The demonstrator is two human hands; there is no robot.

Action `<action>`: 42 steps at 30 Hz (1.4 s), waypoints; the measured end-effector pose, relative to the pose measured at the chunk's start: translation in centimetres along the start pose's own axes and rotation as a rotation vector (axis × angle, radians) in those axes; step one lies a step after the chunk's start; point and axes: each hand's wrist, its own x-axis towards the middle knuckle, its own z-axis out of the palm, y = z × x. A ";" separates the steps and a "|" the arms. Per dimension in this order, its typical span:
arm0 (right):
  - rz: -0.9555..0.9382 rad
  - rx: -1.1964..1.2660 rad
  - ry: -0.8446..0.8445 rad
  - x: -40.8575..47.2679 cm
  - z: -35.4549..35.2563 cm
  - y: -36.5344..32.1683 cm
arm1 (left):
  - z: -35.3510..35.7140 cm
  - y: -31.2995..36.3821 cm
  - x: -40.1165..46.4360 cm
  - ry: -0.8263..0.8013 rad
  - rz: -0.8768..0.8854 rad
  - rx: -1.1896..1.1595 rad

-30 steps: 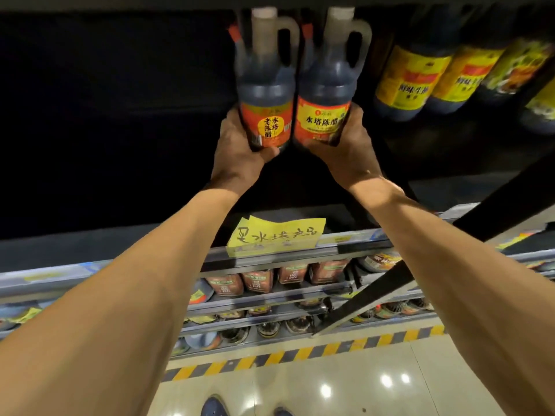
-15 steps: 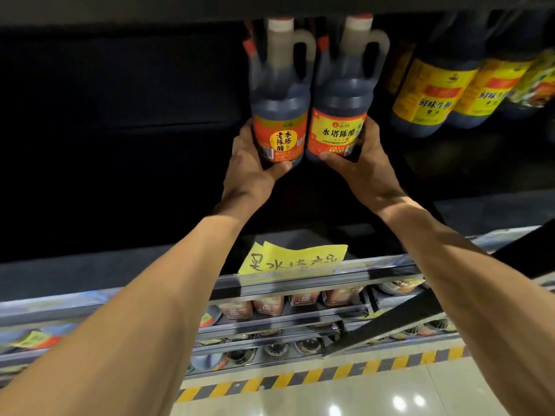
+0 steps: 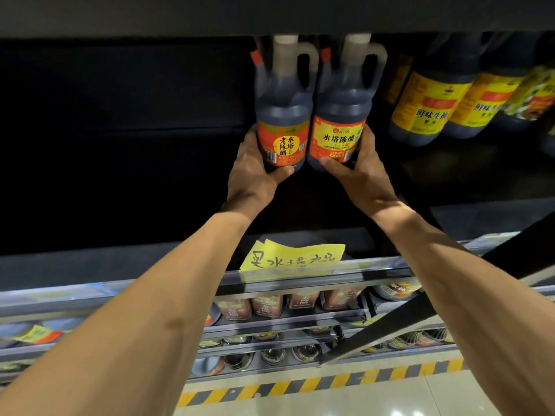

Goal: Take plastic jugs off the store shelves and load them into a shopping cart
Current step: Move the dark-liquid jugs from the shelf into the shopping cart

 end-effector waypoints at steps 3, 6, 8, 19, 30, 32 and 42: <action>0.008 -0.007 -0.024 0.0 -0.2 -0.6 | -0.1 0.7 -0.2 0.001 -0.060 0.011; -0.011 -0.010 -0.048 0.3 -0.3 -0.3 | 0.2 1.1 -0.4 0.020 -0.092 0.007; -0.003 -0.043 -0.034 0.9 -0.3 0.8 | 0.5 1.3 -0.6 0.041 -0.106 0.001; 0.208 -0.001 -0.016 -0.4 -0.1 -0.6 | -0.9 1.1 -1.5 -0.101 -0.123 0.010; 0.364 -0.127 -0.122 -4.6 -0.8 -7.3 | -10.7 0.1 -9.1 -0.185 -0.042 0.381; 0.268 -0.236 -0.197 -5.6 -0.4 -9.7 | -13.5 0.5 -11.2 -0.113 0.004 0.461; -0.169 -0.728 -0.630 -13.1 9.8 -26.7 | -29.5 -2.5 -22.5 0.135 0.031 0.652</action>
